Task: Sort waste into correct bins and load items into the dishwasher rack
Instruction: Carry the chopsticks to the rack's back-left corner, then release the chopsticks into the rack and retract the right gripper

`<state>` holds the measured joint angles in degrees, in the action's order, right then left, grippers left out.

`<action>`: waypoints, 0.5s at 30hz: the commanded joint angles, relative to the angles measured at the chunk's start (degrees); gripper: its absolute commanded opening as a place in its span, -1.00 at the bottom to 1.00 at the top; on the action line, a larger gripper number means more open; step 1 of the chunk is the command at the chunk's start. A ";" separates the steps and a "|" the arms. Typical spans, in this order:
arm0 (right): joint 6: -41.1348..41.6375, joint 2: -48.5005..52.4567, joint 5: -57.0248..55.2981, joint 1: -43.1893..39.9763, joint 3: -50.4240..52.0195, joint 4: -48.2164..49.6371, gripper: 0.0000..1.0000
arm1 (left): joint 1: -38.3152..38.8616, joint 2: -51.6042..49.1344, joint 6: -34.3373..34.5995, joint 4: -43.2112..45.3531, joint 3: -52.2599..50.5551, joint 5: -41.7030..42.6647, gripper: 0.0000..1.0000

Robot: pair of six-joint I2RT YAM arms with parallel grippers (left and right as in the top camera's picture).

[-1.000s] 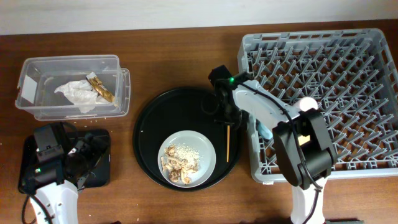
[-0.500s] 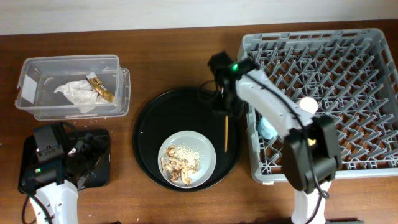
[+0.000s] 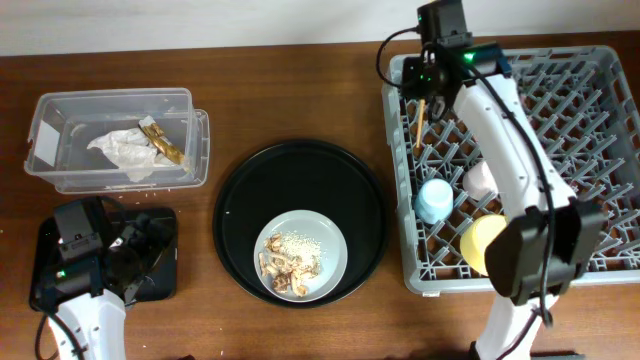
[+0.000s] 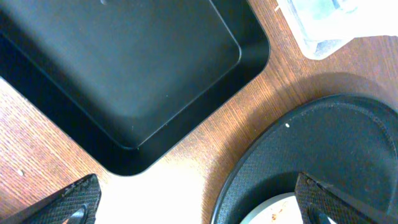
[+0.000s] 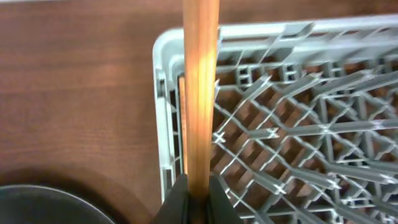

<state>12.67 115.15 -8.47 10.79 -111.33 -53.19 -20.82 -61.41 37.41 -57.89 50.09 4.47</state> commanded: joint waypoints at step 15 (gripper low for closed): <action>6.01 -3.32 3.98 -0.24 1.18 -14.78 -0.05 | -0.35 0.02 0.55 -0.07 0.00 0.22 0.98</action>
<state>14.68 117.97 -4.82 10.79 -110.43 -65.69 -20.82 -61.41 37.39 -57.89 50.09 4.47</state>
